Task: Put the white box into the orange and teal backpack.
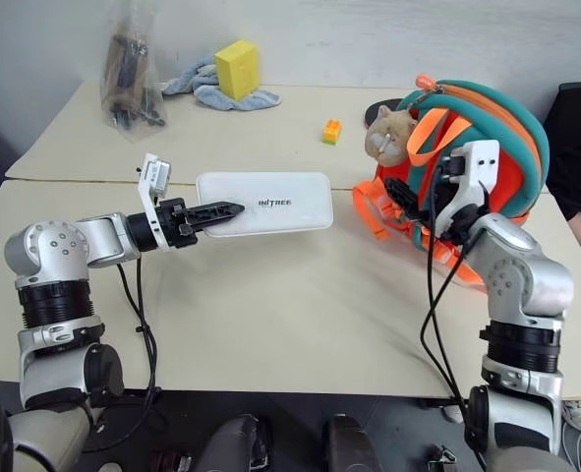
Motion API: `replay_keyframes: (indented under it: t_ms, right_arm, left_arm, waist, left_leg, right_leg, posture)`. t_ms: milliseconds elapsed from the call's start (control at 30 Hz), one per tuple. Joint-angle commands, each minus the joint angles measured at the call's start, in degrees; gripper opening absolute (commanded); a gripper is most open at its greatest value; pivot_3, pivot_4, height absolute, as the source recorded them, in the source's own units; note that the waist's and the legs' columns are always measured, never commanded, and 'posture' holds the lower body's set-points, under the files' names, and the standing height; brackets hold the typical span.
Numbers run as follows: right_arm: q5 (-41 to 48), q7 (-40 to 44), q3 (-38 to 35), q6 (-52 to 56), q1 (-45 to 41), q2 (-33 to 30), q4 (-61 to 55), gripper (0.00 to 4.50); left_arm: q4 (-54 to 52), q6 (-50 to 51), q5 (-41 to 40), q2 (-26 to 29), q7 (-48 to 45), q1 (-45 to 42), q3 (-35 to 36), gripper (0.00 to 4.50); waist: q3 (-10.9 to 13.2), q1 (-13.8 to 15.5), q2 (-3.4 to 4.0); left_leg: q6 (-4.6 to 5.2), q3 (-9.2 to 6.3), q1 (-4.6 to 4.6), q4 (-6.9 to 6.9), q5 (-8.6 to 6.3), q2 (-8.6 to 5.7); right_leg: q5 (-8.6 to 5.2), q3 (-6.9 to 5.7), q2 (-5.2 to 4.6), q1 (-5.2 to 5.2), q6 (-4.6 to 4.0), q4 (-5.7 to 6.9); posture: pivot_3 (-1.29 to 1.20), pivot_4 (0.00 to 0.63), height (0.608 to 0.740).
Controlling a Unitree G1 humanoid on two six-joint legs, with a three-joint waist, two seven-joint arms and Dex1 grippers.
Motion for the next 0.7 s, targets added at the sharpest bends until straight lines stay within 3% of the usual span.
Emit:
replay_keyframes:
  t_ms: [33, 200, 367, 700]
  right_arm:
    - [-0.22, 1.81, -0.21, -3.08, -1.06, -0.22, 0.12, 3.58]
    - [2.21, 6.94, 0.73, -1.45, 1.11, -2.45, -4.56, 1.79]
    - [10.36, 13.88, -0.35, 4.18, 4.68, -6.44, -14.54, 0.02]
    - [40.92, 23.27, -11.90, 20.17, 13.31, -22.68, -30.66, 0.02]
  left_arm:
    - [-1.19, -2.70, -1.82, 0.64, 0.62, -1.16, 1.71, 1.33]
    - [-0.86, -3.88, -2.22, 1.32, 1.13, -1.18, 2.12, 1.33]
    - [0.99, -6.28, -1.78, 2.30, 0.76, -2.13, 1.79, 1.33]
    - [5.10, -11.70, -4.54, 4.90, -8.28, -7.04, 0.15, 1.33]
  waist:
    - [0.00, 0.01, 0.00]
    - [0.00, -0.01, 0.00]
    - [0.01, 0.04, 0.01]
    - [0.12, 0.30, -0.16]
  left_leg:
    - [0.00, 0.00, 0.00, 0.00, 0.00, 0.00]
    - [0.00, 0.00, 0.00, -0.01, 0.00, 0.00]
    - [0.00, 0.01, 0.00, -0.09, 0.00, 0.01]
    - [0.04, -0.03, -0.05, -0.12, -0.02, 0.01]
  right_leg:
    - [0.00, 0.00, -0.01, 0.01, 0.00, 0.00]
    - [0.00, -0.01, -0.01, 0.01, 0.00, 0.01]
    - [0.00, -0.01, 0.00, -0.01, 0.00, -0.01]
    - [0.00, -0.09, -0.03, 0.06, 0.00, -0.23]
  posture:
    - [0.00, 0.150, 0.740]
    - [0.00, 0.150, 0.740]
    - [0.00, 0.150, 0.740]
    - [0.00, 0.150, 0.740]
